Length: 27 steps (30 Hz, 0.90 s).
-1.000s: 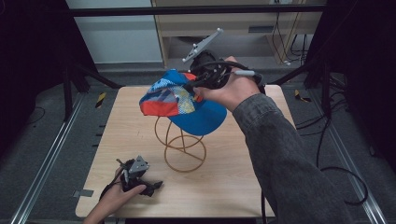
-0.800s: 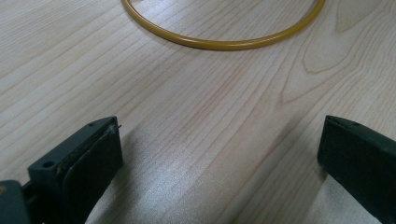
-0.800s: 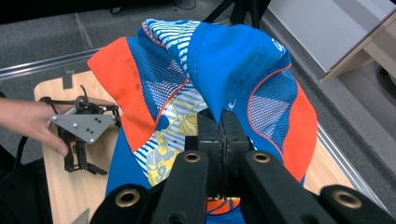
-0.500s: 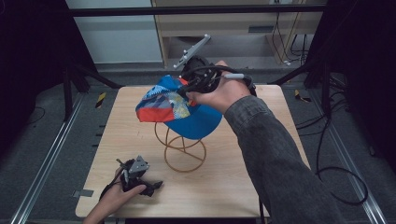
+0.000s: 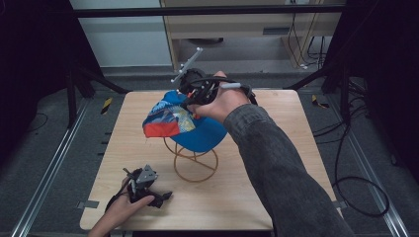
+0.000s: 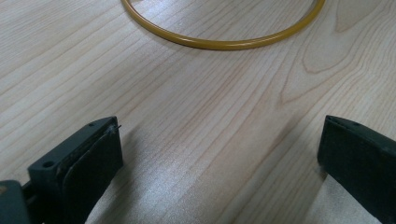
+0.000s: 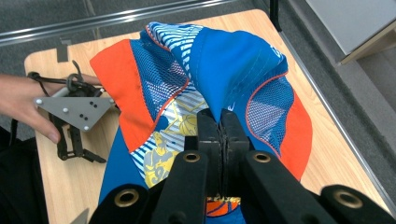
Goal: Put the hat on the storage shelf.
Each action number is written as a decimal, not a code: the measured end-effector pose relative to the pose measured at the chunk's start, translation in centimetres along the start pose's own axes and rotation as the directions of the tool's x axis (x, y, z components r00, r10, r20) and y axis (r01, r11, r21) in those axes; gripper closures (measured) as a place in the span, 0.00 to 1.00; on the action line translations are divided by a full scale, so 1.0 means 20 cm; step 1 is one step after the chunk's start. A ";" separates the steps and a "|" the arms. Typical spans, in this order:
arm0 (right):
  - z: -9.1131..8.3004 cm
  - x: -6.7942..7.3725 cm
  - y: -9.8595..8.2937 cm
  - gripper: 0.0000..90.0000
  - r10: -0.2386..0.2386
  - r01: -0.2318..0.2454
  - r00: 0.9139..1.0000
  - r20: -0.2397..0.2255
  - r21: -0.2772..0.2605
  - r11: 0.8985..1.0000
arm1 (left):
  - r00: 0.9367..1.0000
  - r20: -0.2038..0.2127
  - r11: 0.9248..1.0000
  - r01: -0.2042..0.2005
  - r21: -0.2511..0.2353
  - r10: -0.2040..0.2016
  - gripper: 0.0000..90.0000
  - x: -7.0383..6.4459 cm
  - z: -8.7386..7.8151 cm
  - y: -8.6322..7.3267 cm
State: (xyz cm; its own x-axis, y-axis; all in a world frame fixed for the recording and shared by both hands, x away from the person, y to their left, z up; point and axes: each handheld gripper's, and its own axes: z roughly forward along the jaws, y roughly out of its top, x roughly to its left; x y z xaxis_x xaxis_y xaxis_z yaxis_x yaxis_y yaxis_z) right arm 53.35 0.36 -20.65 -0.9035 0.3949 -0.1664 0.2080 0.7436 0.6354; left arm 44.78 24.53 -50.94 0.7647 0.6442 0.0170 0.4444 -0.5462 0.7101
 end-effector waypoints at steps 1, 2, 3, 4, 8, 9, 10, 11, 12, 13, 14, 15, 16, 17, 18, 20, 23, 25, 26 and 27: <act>0.01 0.00 0.00 0.99 0.001 -0.001 1.000 -0.002 0.003 1.000 | 1.000 0.000 1.000 0.000 0.000 0.000 0.00 0.00 0.00 0.00; 0.01 0.00 0.00 0.99 0.003 -0.003 1.000 -0.002 0.006 1.000 | 1.000 0.000 1.000 0.000 0.000 0.000 0.00 0.00 0.00 0.00; 0.02 0.00 0.00 0.99 0.007 -0.007 1.000 -0.003 0.003 1.000 | 1.000 0.000 1.000 0.000 0.000 0.000 0.00 0.00 0.00 0.00; 0.03 0.00 0.00 0.99 0.008 -0.008 1.000 -0.005 0.004 1.000 | 1.000 0.000 1.000 -0.002 0.000 0.002 0.00 0.00 0.00 0.00; 0.06 0.00 -0.01 0.99 0.019 -0.019 1.000 -0.011 0.001 1.000 | 1.000 0.000 1.000 -0.002 0.000 0.002 0.00 0.00 0.00 0.00; 0.07 0.00 -0.02 0.99 0.022 -0.022 1.000 -0.013 -0.002 1.000 | 1.000 0.000 1.000 -0.001 0.000 0.001 0.00 0.00 0.00 0.00; 0.07 0.00 -0.02 0.99 0.020 -0.020 1.000 -0.016 0.001 1.000 | 1.000 0.000 1.000 0.000 0.000 0.000 0.00 0.00 0.00 0.00; 0.07 0.00 -0.02 0.99 0.017 -0.017 1.000 -0.015 0.003 1.000 | 1.000 0.000 1.000 -0.001 0.000 0.001 0.00 0.00 0.00 0.00; 0.08 0.00 -0.02 0.98 0.015 -0.015 1.000 -0.016 0.004 1.000 | 1.000 0.000 1.000 0.000 0.000 0.000 0.00 0.00 0.00 0.00; 0.08 0.01 -0.02 0.98 0.015 -0.015 1.000 -0.015 0.004 1.000 | 1.000 0.000 1.000 0.000 0.000 0.000 0.00 0.00 0.00 0.00; 0.08 0.01 -0.02 0.98 0.014 -0.014 1.000 -0.014 0.005 1.000 | 1.000 0.001 1.000 -0.001 0.000 0.001 0.00 0.00 0.00 0.00; 0.08 0.01 -0.02 0.97 0.016 -0.016 1.000 -0.014 0.007 1.000 | 1.000 0.001 1.000 -0.001 0.000 0.001 0.00 0.00 0.00 0.00; 0.08 0.01 -0.02 0.97 0.017 -0.017 1.000 -0.014 0.003 1.000 | 1.000 0.001 1.000 -0.001 0.000 0.001 0.00 0.00 0.00 0.00; 0.08 0.01 -0.03 0.96 0.017 -0.017 1.000 -0.014 0.000 1.000 | 1.000 0.001 1.000 -0.001 0.000 0.001 0.00 0.00 0.00 0.00; 0.08 0.01 -0.03 0.95 0.017 -0.017 1.000 -0.015 0.001 1.000 | 1.000 0.001 1.000 -0.001 0.000 0.001 0.00 0.00 0.00 0.00; 0.09 0.01 -0.04 0.92 0.023 -0.023 1.000 -0.015 0.003 1.000 | 1.000 0.001 1.000 -0.001 0.000 0.001 0.00 0.00 0.00 0.00; 0.09 0.00 -0.05 0.89 0.029 -0.029 0.999 -0.018 0.003 1.000 | 1.000 0.001 1.000 -0.001 0.000 0.001 0.00 0.00 0.00 0.00; 0.09 0.00 -0.06 0.85 0.032 -0.032 0.999 -0.022 0.002 0.999 | 1.000 0.001 1.000 -0.001 0.000 0.001 0.00 0.00 0.00 0.00; 0.09 0.00 -0.06 0.83 0.033 -0.033 0.999 -0.022 0.004 0.999 | 1.000 0.001 1.000 0.000 0.000 0.000 0.00 0.00 0.00 0.00; 0.08 0.00 -0.06 0.81 0.035 -0.035 0.999 -0.020 0.003 0.999 | 1.000 0.000 1.000 -0.001 0.000 0.001 0.00 0.00 0.00 0.00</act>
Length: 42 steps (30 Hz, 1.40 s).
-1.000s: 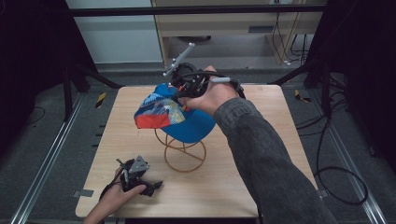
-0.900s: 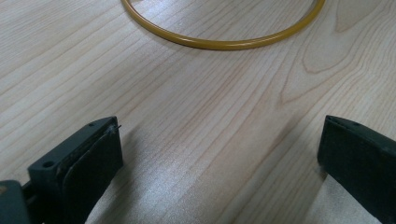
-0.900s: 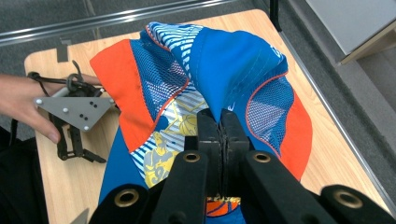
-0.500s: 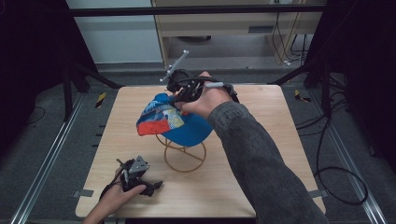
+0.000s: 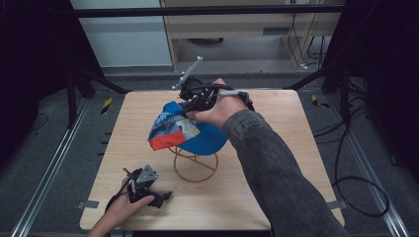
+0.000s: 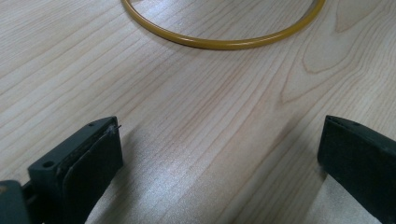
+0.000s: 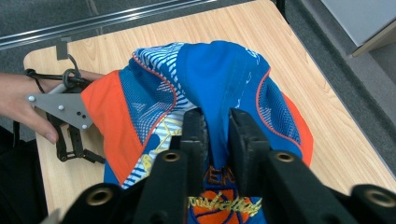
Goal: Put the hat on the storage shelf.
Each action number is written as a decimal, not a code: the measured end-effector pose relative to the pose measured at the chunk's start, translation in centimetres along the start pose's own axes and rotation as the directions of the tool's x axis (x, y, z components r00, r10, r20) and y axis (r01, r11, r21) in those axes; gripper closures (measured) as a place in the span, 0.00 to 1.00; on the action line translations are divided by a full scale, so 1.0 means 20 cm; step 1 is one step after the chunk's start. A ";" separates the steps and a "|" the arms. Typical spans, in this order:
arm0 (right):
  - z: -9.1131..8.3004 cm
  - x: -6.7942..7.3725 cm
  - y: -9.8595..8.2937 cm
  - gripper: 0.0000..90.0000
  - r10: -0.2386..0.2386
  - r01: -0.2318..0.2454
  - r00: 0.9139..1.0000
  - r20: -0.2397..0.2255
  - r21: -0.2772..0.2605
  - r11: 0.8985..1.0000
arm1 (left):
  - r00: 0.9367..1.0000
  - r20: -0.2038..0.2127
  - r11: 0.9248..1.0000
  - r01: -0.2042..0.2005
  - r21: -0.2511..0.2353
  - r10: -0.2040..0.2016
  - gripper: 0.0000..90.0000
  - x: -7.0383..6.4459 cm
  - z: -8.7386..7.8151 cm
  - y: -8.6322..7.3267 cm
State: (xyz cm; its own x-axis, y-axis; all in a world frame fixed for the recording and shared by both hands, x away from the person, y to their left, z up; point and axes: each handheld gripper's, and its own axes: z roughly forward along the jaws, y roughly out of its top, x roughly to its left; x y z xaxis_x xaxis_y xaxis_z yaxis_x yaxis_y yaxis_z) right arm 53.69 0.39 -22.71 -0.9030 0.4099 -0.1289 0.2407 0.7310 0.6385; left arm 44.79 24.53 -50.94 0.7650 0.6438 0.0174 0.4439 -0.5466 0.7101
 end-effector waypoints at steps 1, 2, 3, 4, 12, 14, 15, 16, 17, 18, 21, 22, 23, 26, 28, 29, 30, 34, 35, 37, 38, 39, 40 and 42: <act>0.00 0.00 0.00 0.80 0.004 -0.004 1.000 0.000 0.001 1.000 | 1.000 0.000 1.000 0.000 0.000 0.000 0.00 0.00 0.00 0.00; 0.00 0.00 0.00 0.79 0.002 -0.002 1.000 -0.001 0.001 1.000 | 1.000 0.000 1.000 0.000 0.000 0.000 0.00 0.00 0.00 0.00; 0.00 0.00 0.00 0.77 0.002 -0.002 1.000 -0.001 0.001 1.000 | 1.000 0.000 1.000 0.000 0.000 0.000 0.00 0.00 0.00 0.00; -0.01 0.00 0.00 0.74 0.007 -0.007 1.000 0.000 0.000 1.000 | 1.000 0.000 1.000 0.000 0.000 0.000 0.00 0.00 0.00 0.00; -0.01 0.00 -0.01 0.61 0.021 -0.021 1.000 -0.005 0.007 1.000 | 1.000 0.001 1.000 0.000 0.000 0.000 0.00 0.00 0.00 0.00; -0.01 0.00 -0.01 0.58 0.023 -0.023 1.000 -0.004 0.008 1.000 | 1.000 0.001 1.000 0.000 0.000 0.000 0.00 0.00 0.00 0.00; -0.01 0.00 -0.01 0.57 0.023 -0.023 1.000 -0.004 0.007 1.000 | 1.000 0.001 1.000 -0.001 0.000 0.001 0.00 0.00 0.00 0.00; -0.01 0.00 -0.01 0.55 0.024 -0.024 1.000 -0.003 0.004 1.000 | 1.000 0.001 1.000 -0.001 0.000 0.001 0.00 0.00 0.00 0.00; -0.01 0.00 -0.01 0.53 0.025 -0.025 1.000 -0.002 0.004 1.000 | 1.000 0.001 1.000 -0.001 0.000 0.001 0.00 0.00 0.00 0.00; -0.01 0.00 -0.01 0.51 0.025 -0.025 1.000 0.002 0.003 1.000 | 1.000 0.001 1.000 0.000 0.000 0.000 0.00 0.00 0.00 0.00; -0.01 0.01 -0.01 0.46 0.032 -0.032 0.999 0.003 -0.003 0.999 | 1.000 0.001 1.000 0.000 -0.001 0.000 0.00 0.00 0.00 0.00; -0.01 0.01 -0.01 0.44 0.034 -0.034 0.999 -0.001 -0.005 0.999 | 1.000 0.001 1.000 -0.001 0.000 0.001 0.00 0.00 0.00 0.00; -0.01 0.01 -0.01 0.43 0.035 -0.035 0.999 -0.002 -0.010 0.999 | 1.000 0.001 1.000 -0.001 0.000 0.001 0.00 0.00 0.00 0.00; -0.01 0.01 -0.01 0.39 0.035 -0.035 0.999 -0.002 -0.013 0.999 | 1.000 0.001 1.000 -0.001 0.000 0.001 0.00 0.00 0.00 0.00; -0.01 0.01 -0.01 0.36 0.039 -0.039 0.999 -0.003 -0.011 0.999 | 1.000 0.001 1.000 -0.001 0.000 0.001 0.00 0.00 0.00 0.00; -0.01 0.02 -0.01 0.35 0.041 -0.041 0.999 -0.001 -0.010 0.999 | 1.000 0.001 1.000 -0.001 -0.001 0.001 0.00 0.00 0.00 0.00; -0.01 0.02 -0.01 0.33 0.043 -0.043 0.999 0.000 -0.012 0.999 | 1.000 0.001 1.000 -0.001 0.000 0.001 0.00 0.00 0.00 0.00; -0.02 0.01 -0.02 0.26 0.057 -0.057 0.998 0.004 -0.027 0.998 | 1.000 0.001 1.000 -0.001 0.000 0.001 0.00 0.00 0.00 0.00; -0.03 0.01 -0.02 0.24 0.060 -0.060 0.998 0.007 -0.031 0.998 | 1.000 0.001 1.000 -0.001 0.000 0.001 0.00 0.00 0.00 0.00; -0.04 0.00 -0.03 0.21 0.071 -0.071 0.997 0.010 -0.038 0.997 | 1.000 0.002 1.000 -0.001 0.000 0.001 0.00 0.00 0.00 0.00; -0.04 0.00 -0.03 0.19 0.076 -0.076 0.997 0.010 -0.040 0.996 | 1.000 0.002 1.000 -0.001 0.000 0.001 0.00 0.00 0.00 0.00; -0.05 0.00 -0.04 0.18 0.081 -0.080 0.997 0.015 -0.043 0.996 | 1.000 0.002 1.000 -0.002 0.000 0.002 0.00 0.00 0.00 0.00; -0.05 -0.01 -0.04 0.16 0.086 -0.085 0.996 0.018 -0.050 0.995 | 1.000 0.002 1.000 -0.001 -0.001 0.001 0.00 0.00 0.00 0.00; -0.06 -0.01 -0.05 0.13 0.098 -0.097 0.995 0.018 -0.050 0.994 | 1.000 0.002 1.000 -0.002 0.000 0.002 0.00 0.00 0.00 0.00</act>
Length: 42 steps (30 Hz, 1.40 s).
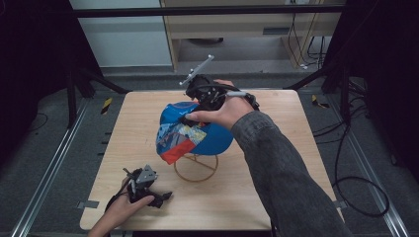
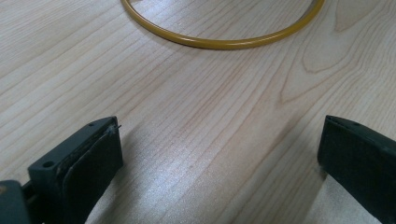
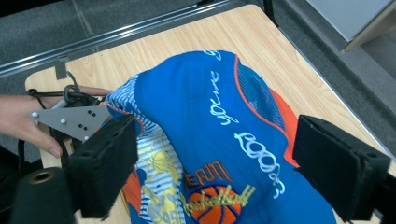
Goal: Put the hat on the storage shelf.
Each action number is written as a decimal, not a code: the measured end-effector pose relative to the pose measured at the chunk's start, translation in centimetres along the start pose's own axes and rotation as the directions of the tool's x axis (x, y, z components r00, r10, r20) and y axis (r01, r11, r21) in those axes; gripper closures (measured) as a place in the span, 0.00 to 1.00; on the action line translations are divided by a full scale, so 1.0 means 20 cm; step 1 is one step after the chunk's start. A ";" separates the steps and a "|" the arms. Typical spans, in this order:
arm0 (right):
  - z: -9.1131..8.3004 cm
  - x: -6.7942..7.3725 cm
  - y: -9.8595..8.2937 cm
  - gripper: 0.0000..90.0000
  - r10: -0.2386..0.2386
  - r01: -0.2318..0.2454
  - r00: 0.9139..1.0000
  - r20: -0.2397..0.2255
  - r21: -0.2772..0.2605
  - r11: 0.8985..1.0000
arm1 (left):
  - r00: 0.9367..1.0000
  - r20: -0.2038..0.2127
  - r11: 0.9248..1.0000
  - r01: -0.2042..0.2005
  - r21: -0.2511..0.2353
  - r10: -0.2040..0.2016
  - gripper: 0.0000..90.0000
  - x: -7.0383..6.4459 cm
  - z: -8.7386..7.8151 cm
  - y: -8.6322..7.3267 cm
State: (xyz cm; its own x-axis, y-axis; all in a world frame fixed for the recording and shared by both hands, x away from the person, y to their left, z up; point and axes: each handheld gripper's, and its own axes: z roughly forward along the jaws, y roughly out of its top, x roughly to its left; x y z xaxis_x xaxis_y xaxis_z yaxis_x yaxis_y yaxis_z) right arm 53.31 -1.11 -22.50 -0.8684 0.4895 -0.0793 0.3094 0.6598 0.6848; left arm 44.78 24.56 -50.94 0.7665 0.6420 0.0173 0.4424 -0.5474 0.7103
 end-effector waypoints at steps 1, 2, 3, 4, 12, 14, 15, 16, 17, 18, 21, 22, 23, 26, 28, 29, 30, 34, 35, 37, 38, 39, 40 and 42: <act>0.00 0.00 -0.01 0.13 0.001 -0.001 1.000 0.000 -0.003 1.000 | 1.000 0.000 1.000 0.000 0.000 0.000 0.00 0.00 0.00 0.00; 0.00 -0.01 -0.01 0.12 0.000 0.000 1.000 0.000 -0.005 1.000 | 1.000 0.000 1.000 0.000 0.000 0.000 0.00 0.00 0.00 0.00; -0.01 -0.01 -0.02 0.11 0.001 -0.001 1.000 0.002 -0.006 1.000 | 1.000 0.000 1.000 0.000 0.000 0.000 0.00 0.00 0.00 0.00; -0.01 -0.01 -0.02 0.10 0.003 -0.003 1.000 0.001 -0.007 1.000 | 1.000 0.000 1.000 0.000 0.000 0.000 0.00 0.00 0.00 0.00; -0.02 -0.02 -0.05 0.07 0.012 -0.011 1.000 0.008 -0.022 1.000 | 1.000 0.000 1.000 0.000 0.000 0.000 0.00 0.00 0.00 0.00; -0.03 -0.03 -0.07 0.09 0.010 -0.010 1.000 0.010 -0.034 0.999 | 1.000 0.000 1.000 0.000 0.000 0.000 0.00 0.00 0.00 0.00; -0.04 -0.03 -0.07 0.09 0.017 -0.017 1.000 0.007 -0.040 0.999 | 1.000 0.000 1.000 0.000 0.000 0.000 0.00 0.00 0.00 0.00; -0.04 -0.03 -0.07 0.09 0.021 -0.021 1.000 0.007 -0.044 0.999 | 1.000 0.000 1.000 0.000 0.000 0.000 0.00 0.00 0.00 0.00; -0.05 -0.03 -0.08 0.08 0.026 -0.025 1.000 0.009 -0.050 0.998 | 1.000 0.000 1.000 0.000 0.000 0.000 0.00 0.00 0.00 0.00; -0.06 -0.04 -0.09 0.08 0.029 -0.028 0.999 0.015 -0.054 0.998 | 1.000 0.000 1.000 0.000 0.000 0.000 0.00 0.00 0.00 0.00; -0.08 -0.04 -0.11 0.07 0.040 -0.038 0.999 0.034 -0.065 0.997 | 1.000 0.000 1.000 0.000 0.000 0.000 0.00 0.00 0.00 0.00; -0.09 -0.05 -0.12 0.07 0.044 -0.041 0.998 0.035 -0.071 0.997 | 1.000 0.000 1.000 0.000 0.001 0.000 0.00 0.00 0.00 0.00; -0.10 -0.05 -0.12 0.07 0.047 -0.044 0.998 0.035 -0.074 0.996 | 1.000 0.000 1.000 0.000 0.001 0.000 0.00 0.00 0.00 0.00; -0.12 -0.06 -0.15 0.06 0.052 -0.048 0.998 0.044 -0.078 0.996 | 1.000 0.000 1.000 0.000 0.000 0.000 0.00 0.00 0.00 0.00; -0.13 -0.06 -0.17 0.06 0.057 -0.053 0.997 0.051 -0.087 0.995 | 1.000 0.001 1.000 -0.001 0.001 0.001 0.00 0.00 0.00 0.00; -0.14 -0.06 -0.17 0.06 0.062 -0.057 0.997 0.053 -0.089 0.994 | 1.000 0.001 1.000 -0.001 0.002 0.001 0.00 0.00 0.00 0.00; -0.15 -0.07 -0.18 0.06 0.067 -0.061 0.996 0.057 -0.096 0.994 | 1.000 0.001 1.000 -0.001 0.002 0.001 0.00 0.00 0.00 0.00; -0.18 -0.08 -0.21 0.06 0.077 -0.070 0.995 0.063 -0.111 0.991 | 1.000 0.001 1.000 -0.001 0.002 0.001 0.00 0.00 0.00 0.00; -0.18 -0.08 -0.22 0.06 0.079 -0.072 0.995 0.066 -0.109 0.991 | 1.000 0.000 1.000 -0.001 0.002 0.001 0.00 0.00 0.00 0.00; -0.20 -0.08 -0.23 0.05 0.084 -0.076 0.994 0.073 -0.116 0.990 | 1.000 0.001 1.000 -0.001 0.001 0.001 0.00 0.00 0.00 0.00; -0.20 -0.08 -0.24 0.05 0.087 -0.077 0.993 0.074 -0.123 0.989 | 1.000 0.001 1.000 -0.001 0.001 0.001 0.00 0.00 0.00 0.00; -0.20 -0.09 -0.25 0.05 0.092 -0.081 0.993 0.075 -0.129 0.988 | 1.000 0.001 1.000 -0.001 0.002 0.001 0.00 0.00 0.00 0.00; -0.21 -0.09 -0.26 0.05 0.094 -0.083 0.992 0.079 -0.131 0.988 | 1.000 0.001 1.000 -0.001 0.001 0.001 0.00 0.00 0.00 0.00; -0.22 -0.10 -0.28 0.05 0.104 -0.092 0.991 0.085 -0.138 0.986 | 1.000 0.001 1.000 -0.001 0.001 0.001 0.00 0.00 0.00 0.00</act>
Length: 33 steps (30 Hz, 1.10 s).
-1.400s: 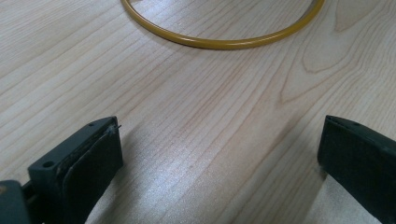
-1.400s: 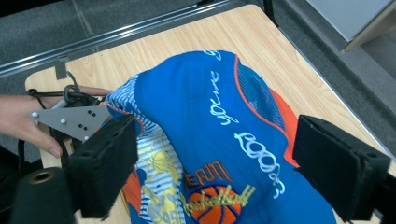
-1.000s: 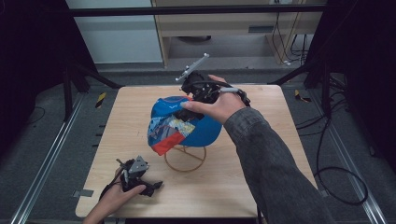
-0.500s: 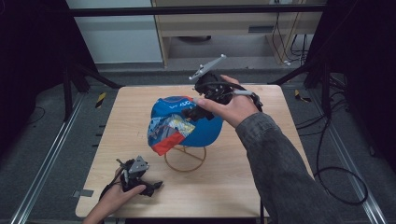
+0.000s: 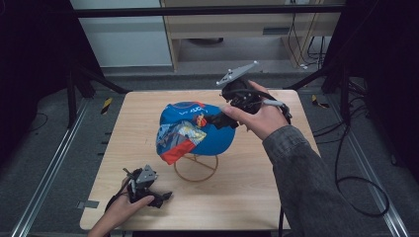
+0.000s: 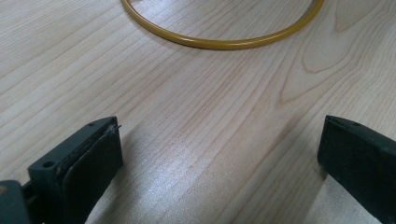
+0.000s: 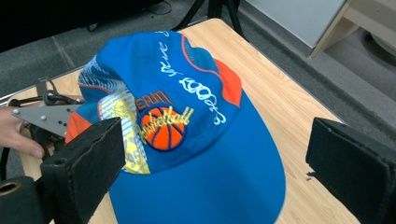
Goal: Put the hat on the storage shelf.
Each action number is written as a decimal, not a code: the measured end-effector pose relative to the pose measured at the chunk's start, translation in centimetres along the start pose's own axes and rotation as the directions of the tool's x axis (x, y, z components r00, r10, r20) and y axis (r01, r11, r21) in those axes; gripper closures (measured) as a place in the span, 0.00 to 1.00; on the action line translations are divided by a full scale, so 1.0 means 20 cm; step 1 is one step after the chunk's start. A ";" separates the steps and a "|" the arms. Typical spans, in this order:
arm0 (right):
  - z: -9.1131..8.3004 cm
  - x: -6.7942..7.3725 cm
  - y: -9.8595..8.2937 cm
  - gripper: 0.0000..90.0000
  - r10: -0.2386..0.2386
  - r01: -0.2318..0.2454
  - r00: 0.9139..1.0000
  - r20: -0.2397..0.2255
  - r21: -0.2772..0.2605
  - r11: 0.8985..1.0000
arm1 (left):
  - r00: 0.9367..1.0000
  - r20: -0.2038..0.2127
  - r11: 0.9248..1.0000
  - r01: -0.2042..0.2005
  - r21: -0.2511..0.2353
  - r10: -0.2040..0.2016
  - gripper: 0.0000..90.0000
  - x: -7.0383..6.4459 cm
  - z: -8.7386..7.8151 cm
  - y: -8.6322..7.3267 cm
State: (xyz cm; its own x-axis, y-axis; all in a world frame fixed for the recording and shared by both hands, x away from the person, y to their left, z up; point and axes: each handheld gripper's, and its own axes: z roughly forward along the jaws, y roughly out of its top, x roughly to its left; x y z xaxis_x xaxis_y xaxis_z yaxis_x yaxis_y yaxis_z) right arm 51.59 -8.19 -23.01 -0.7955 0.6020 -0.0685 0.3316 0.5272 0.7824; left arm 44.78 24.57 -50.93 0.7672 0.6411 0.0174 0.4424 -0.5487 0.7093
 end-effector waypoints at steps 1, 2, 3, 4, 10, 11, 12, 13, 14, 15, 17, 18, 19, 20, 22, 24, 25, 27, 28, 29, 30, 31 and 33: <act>-0.01 0.00 -0.01 0.05 0.005 -0.005 1.000 0.003 -0.008 1.000 | 1.000 0.000 1.000 0.000 0.000 0.000 0.00 0.00 0.00 0.00; -0.01 -0.01 -0.01 0.05 0.009 -0.009 1.000 0.007 -0.011 1.000 | 1.000 0.000 1.000 0.000 0.000 0.000 0.00 0.00 0.00 0.00; -0.02 -0.01 -0.02 0.05 0.016 -0.016 1.000 0.010 -0.017 1.000 | 1.000 0.000 1.000 0.000 0.000 0.000 0.00 0.00 0.00 0.00; -0.03 -0.01 -0.03 0.05 0.020 -0.019 1.000 0.013 -0.020 1.000 | 1.000 0.000 1.000 0.001 0.000 -0.001 0.00 0.00 0.00 0.00; -0.06 -0.04 -0.07 0.05 0.036 -0.035 0.999 0.026 -0.025 0.999 | 1.000 0.000 1.000 -0.001 0.000 0.001 0.00 0.00 0.00 0.00; -0.06 -0.05 -0.08 0.05 0.038 -0.037 0.999 0.028 -0.027 0.999 | 1.000 0.000 1.000 -0.002 0.000 0.002 0.00 0.00 0.00 0.00; -0.07 -0.06 -0.08 0.05 0.041 -0.040 0.999 0.029 -0.029 0.999 | 1.000 -0.002 1.000 -0.002 0.000 0.002 0.00 0.00 0.00 0.00; -0.07 -0.06 -0.08 0.05 0.043 -0.042 0.999 0.033 -0.031 0.999 | 1.000 -0.002 1.000 -0.002 0.000 0.002 0.00 0.00 0.00 0.00; -0.08 -0.06 -0.09 0.05 0.045 -0.044 0.998 0.035 -0.031 0.999 | 1.000 -0.002 1.000 -0.002 0.000 0.002 0.00 0.00 0.00 0.00; -0.09 -0.06 -0.09 0.05 0.048 -0.047 0.998 0.039 -0.031 0.998 | 1.000 -0.002 1.000 -0.001 0.000 0.001 0.00 0.00 0.00 0.00; -0.10 -0.07 -0.10 0.05 0.051 -0.049 0.998 0.044 -0.034 0.998 | 1.000 -0.002 1.000 -0.001 0.000 0.001 0.00 0.00 0.00 0.00; -0.11 -0.07 -0.10 0.05 0.050 -0.048 0.998 0.047 -0.034 0.998 | 1.000 -0.002 1.000 -0.001 0.000 0.001 0.00 0.00 0.00 0.00; -0.12 -0.07 -0.11 0.05 0.051 -0.049 0.998 0.049 -0.037 0.998 | 1.000 -0.002 1.000 -0.001 0.000 0.001 0.00 0.00 0.00 0.00; -0.12 -0.07 -0.11 0.05 0.054 -0.052 0.997 0.049 -0.039 0.998 | 1.000 -0.002 1.000 -0.001 0.000 0.001 0.00 0.00 0.00 0.00; -0.14 -0.07 -0.12 0.05 0.053 -0.051 0.997 0.056 -0.033 0.998 | 1.000 -0.002 1.000 -0.001 0.000 0.001 0.00 0.00 0.00 0.00; -0.16 -0.08 -0.14 0.05 0.056 -0.054 0.996 0.072 -0.036 0.998 | 1.000 -0.002 1.000 -0.001 0.000 0.001 0.00 0.00 0.00 0.00; -0.16 -0.08 -0.15 0.05 0.062 -0.059 0.995 0.072 -0.038 0.998 | 1.000 -0.002 1.000 -0.001 0.000 0.001 0.00 0.00 0.00 0.00; -0.18 -0.09 -0.17 0.05 0.068 -0.066 0.995 0.077 -0.040 0.997 | 1.000 -0.002 1.000 -0.001 0.000 0.001 0.00 0.00 0.00 0.00; -0.18 -0.09 -0.18 0.05 0.071 -0.068 0.995 0.076 -0.040 0.997 | 1.000 -0.002 1.000 -0.002 0.000 0.002 0.00 0.00 0.00 0.00; -0.19 -0.10 -0.19 0.05 0.071 -0.068 0.994 0.080 -0.040 0.997 | 1.000 -0.002 1.000 -0.001 0.000 0.001 0.00 0.00 0.00 0.00; -0.20 -0.10 -0.20 0.05 0.074 -0.071 0.994 0.080 -0.044 0.997 | 1.000 -0.002 1.000 -0.001 0.000 0.001 0.00 0.00 0.00 0.00; -0.20 -0.11 -0.21 0.05 0.080 -0.077 0.994 0.080 -0.046 0.996 | 1.000 -0.002 1.000 -0.001 0.000 0.001 0.00 0.00 0.00 0.00; -0.22 -0.12 -0.23 0.05 0.087 -0.083 0.992 0.090 -0.048 0.995 | 1.000 -0.002 1.000 -0.001 -0.001 0.001 0.00 0.00 0.00 0.00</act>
State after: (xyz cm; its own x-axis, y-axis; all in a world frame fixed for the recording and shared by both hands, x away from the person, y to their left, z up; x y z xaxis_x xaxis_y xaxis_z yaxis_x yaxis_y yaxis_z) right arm 49.72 -14.60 -23.80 -0.7147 0.6972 -0.0556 0.3717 0.4460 0.8142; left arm 44.79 24.57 -50.93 0.7669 0.6415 0.0194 0.4414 -0.5491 0.7097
